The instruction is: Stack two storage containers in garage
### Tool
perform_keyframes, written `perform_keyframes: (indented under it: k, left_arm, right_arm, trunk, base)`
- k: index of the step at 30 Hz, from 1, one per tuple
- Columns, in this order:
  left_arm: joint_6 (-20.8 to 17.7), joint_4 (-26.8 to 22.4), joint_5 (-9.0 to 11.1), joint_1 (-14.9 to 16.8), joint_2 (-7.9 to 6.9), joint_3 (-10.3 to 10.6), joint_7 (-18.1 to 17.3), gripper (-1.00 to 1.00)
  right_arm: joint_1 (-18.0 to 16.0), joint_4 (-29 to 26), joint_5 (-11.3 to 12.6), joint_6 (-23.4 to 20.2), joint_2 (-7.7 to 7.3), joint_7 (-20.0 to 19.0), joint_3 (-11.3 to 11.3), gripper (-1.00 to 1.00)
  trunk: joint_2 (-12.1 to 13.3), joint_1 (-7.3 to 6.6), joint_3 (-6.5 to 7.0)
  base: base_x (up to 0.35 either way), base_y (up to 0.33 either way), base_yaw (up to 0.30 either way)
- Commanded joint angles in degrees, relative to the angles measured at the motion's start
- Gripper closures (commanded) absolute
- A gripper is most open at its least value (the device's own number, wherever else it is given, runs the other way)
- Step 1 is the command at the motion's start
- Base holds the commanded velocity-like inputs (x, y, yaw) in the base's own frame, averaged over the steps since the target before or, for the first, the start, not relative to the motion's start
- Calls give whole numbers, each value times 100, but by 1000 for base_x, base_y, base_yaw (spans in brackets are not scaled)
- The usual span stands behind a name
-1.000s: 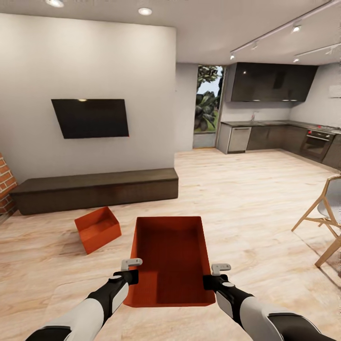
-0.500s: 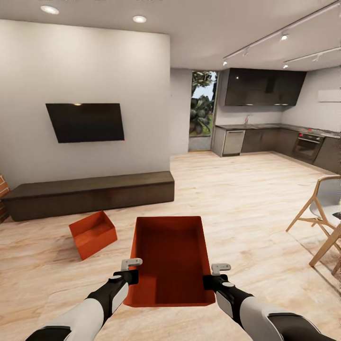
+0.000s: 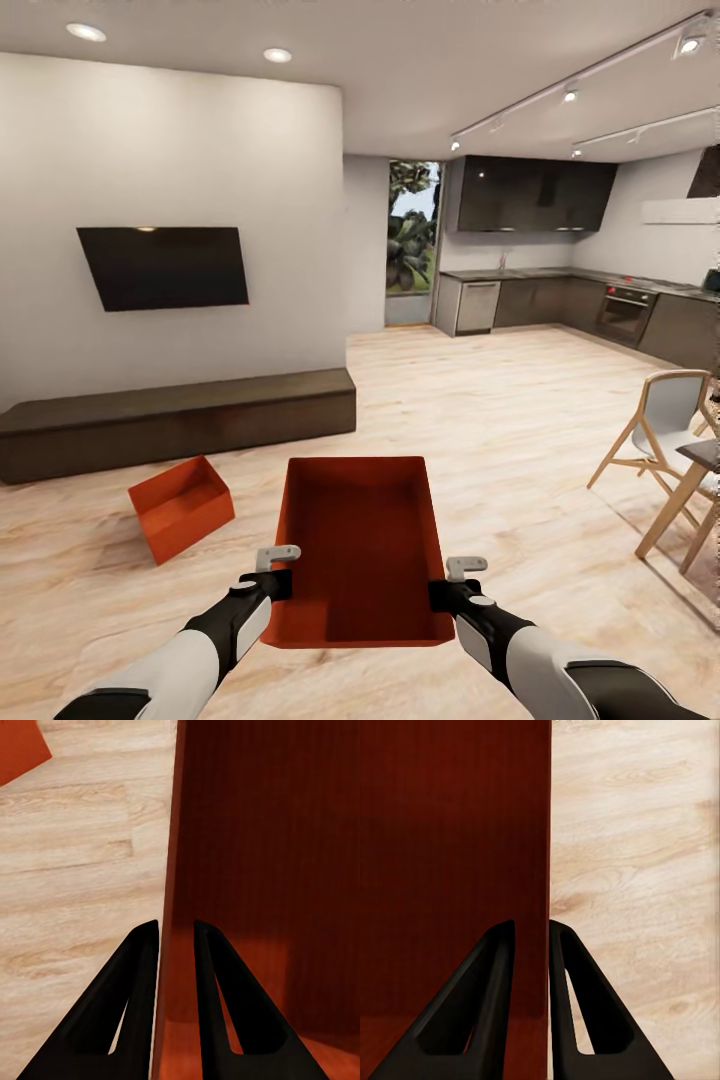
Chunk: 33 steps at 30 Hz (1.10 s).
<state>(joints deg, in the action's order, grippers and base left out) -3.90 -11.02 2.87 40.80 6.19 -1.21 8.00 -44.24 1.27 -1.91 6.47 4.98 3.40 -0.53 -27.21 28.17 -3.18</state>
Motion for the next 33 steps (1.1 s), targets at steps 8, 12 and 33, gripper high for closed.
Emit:
perform_keyframes:
  k: [8, 12, 33]
  left_arm:
    - [-23, -67, -94, 5, -21, -112, 108, 100]
    - [-23, -67, -94, 5, -21, -110, 106, 100]
    - [-23, -67, -94, 4, -21, -115, 111, 100]
  right_arm:
    - [-6, 33, 68, 30, -30, 44, 0, 100]
    - [-6, 33, 68, 30, -31, 46, 0, 100]
    - [-6, 32, 68, 28, -32, 47, 0, 100]
  trunk:
    - [-12, 3, 57]
    - [-12, 3, 92]
    - [-12, 3, 275]
  base:
    - [0, 0, -121]
    - [0, 0, -122]
    - [0, 0, -125]
